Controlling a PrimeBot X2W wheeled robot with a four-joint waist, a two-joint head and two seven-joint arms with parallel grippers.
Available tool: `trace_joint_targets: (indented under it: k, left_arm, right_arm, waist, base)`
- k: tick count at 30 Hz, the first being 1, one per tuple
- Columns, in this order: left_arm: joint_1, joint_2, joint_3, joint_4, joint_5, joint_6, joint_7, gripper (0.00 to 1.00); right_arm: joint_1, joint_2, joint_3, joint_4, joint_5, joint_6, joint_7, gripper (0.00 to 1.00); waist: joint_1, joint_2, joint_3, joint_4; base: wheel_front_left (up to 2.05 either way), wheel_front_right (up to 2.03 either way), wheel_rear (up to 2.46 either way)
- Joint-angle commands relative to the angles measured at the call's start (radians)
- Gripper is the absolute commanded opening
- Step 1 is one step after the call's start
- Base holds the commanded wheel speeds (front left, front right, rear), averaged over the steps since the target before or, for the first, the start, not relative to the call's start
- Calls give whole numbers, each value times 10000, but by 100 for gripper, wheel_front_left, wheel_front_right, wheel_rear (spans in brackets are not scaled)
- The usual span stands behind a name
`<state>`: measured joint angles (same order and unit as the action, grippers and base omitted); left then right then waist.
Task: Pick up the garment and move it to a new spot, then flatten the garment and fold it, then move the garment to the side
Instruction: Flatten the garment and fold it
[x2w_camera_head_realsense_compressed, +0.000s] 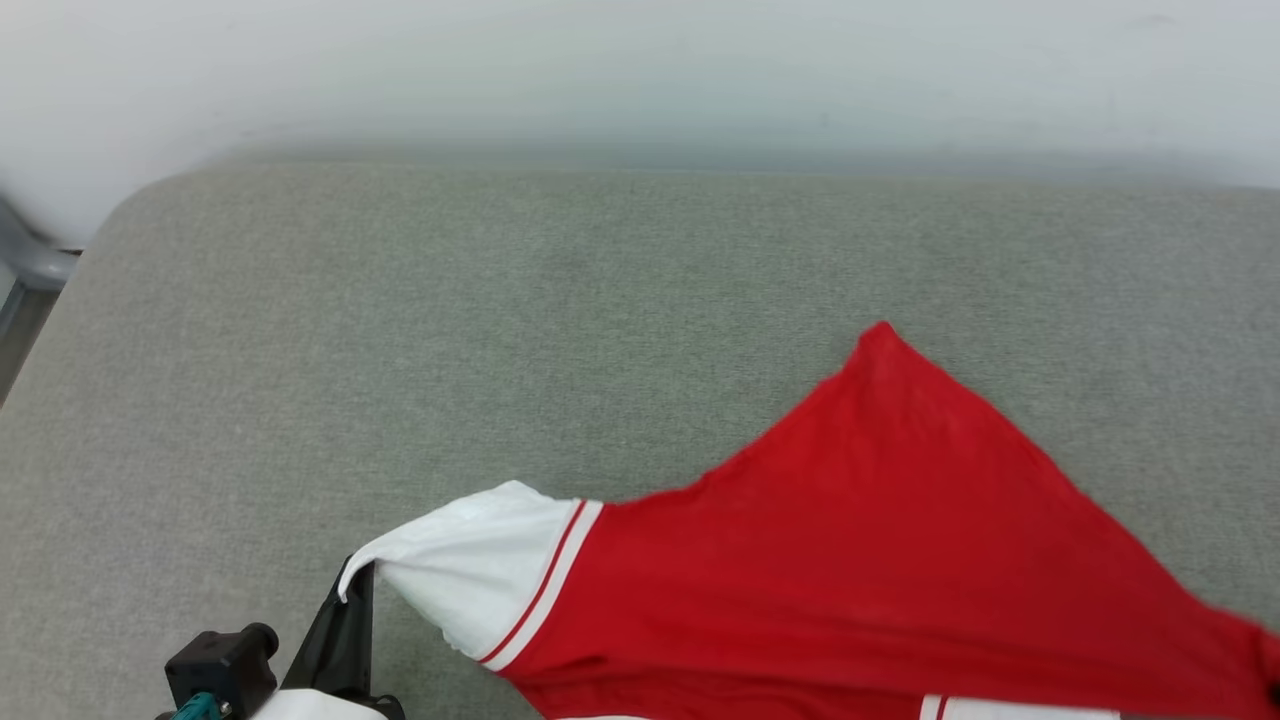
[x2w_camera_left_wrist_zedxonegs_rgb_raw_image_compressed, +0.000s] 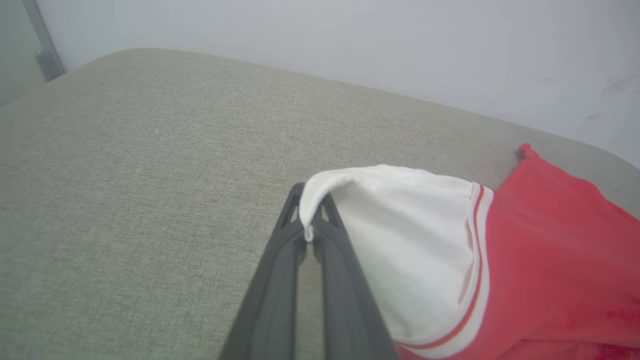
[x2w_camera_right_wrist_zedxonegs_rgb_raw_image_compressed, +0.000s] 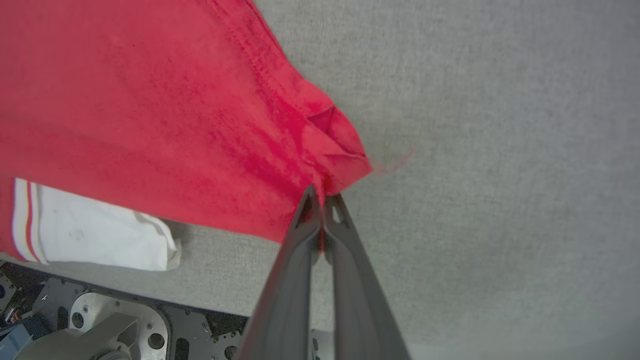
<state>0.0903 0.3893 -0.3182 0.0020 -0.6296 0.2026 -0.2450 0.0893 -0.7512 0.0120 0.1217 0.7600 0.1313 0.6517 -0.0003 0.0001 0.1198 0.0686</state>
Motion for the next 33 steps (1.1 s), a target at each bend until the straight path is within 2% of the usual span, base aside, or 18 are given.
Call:
trace_joint_targets:
  k: [1, 6, 10, 11, 12, 13, 23, 27, 32, 33]
  left_arm:
    - [80, 40, 29, -54, -63, 35, 24, 0]
    - [124, 101, 26, -121, -37, 93, 77, 0]
    - [0, 117, -32, -100, -23, 72, 108, 0]
    - [-18, 120, -46, -91, -18, 74, 113, 0]
    - [-27, 122, -61, -85, -9, 79, 105, 0]
    - [-25, 126, -72, -79, -2, 84, 107, 0]
    - [-102, 114, -167, -255, 45, 126, 119, 0]
    - [-242, 72, -221, -332, 111, 112, 113, 0]
    - [-561, -15, -332, -393, 185, 47, 84, 0]
    - [-561, -15, -332, -393, 185, 47, 84, 0]
  right_arm:
    - [565, 297, -215, -38, -111, -11, -103, 0]
    - [1517, 1184, -405, 92, -211, -11, -121, 0]
    - [1708, 1620, -327, 323, -292, -11, -160, 0]
    - [1665, 1674, -431, 306, -266, -11, -240, 9]
    - [1584, 1686, -545, 262, -281, -11, -339, 71]
    - [1494, 1647, -623, 182, -350, -11, -429, 100]
    - [175, 991, -1573, -1607, -369, -10, -846, 100]
    - [-823, 597, -1251, -2485, -499, -10, -362, 100]
    - [-2647, 311, 41, -2968, -946, -10, 770, 100]
    - [-2647, 311, 41, -2968, -946, -10, 770, 100]
  waist:
    - [3, -1, -104, -123]
    - [3, -1, -68, -213]
    - [3, -1, -45, -181]
    - [3, -1, -50, -177]
    - [3, -1, -61, -174]
    - [3, -1, -82, -171]
    - [3, -1, -84, 81]
    - [3, -1, 143, 273]
    - [3, -1, 531, 548]
    - [3, -1, 531, 548]
  base:
    - [0, 0, 0]
    - [0, 0, 0]
    - [0, 0, 0]
    - [0, 0, 0]
    - [0, 0, 0]
    - [0, 0, 0]
    - [0, 0, 0]
    - [0, 0, 0]
    - [0, 0, 0]
    - [0, 0, 0]
